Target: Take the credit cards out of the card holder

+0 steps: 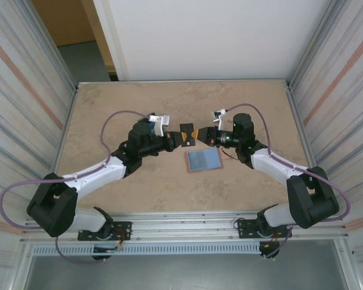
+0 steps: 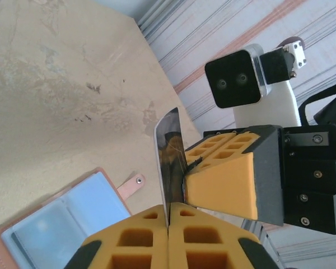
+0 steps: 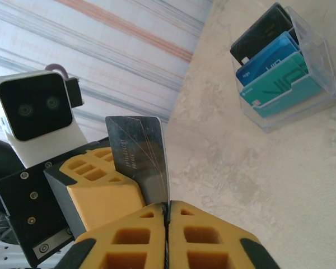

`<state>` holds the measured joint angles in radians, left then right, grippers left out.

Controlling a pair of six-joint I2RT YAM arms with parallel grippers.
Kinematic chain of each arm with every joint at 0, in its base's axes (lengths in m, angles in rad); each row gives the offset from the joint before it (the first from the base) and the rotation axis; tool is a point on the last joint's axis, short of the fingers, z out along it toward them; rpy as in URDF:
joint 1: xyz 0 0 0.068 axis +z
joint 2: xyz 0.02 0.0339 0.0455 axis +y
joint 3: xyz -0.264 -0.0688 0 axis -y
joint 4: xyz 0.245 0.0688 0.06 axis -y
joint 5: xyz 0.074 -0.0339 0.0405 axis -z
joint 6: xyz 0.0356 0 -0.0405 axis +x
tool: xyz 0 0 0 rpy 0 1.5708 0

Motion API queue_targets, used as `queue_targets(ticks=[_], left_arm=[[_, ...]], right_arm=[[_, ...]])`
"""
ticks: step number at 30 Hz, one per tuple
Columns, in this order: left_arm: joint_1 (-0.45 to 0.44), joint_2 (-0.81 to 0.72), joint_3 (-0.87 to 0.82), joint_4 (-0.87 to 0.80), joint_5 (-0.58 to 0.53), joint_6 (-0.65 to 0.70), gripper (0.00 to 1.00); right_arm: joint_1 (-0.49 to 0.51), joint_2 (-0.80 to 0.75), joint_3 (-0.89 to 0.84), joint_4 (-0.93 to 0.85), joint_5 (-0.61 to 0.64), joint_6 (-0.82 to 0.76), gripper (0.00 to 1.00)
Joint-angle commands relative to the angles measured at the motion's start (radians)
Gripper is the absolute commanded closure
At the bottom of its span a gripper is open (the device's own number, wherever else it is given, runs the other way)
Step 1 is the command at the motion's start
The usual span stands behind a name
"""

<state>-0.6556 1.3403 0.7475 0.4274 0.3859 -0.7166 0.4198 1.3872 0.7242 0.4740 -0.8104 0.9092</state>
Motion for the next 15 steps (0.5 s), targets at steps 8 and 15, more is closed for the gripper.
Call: queue_targets(ticks=[8,15], left_arm=[[0.052,-0.114,0.076,-0.28,0.034,0.242,1.0],[0.136,-0.125,0.212,-0.62,0.032,0.521,1.0]], right_arm=[[0.034,-0.066,0.091,-0.271,0.065,-0.159,0.47],[-0.001,-0.135,0.12,-0.51,0.186,-0.254,0.38]])
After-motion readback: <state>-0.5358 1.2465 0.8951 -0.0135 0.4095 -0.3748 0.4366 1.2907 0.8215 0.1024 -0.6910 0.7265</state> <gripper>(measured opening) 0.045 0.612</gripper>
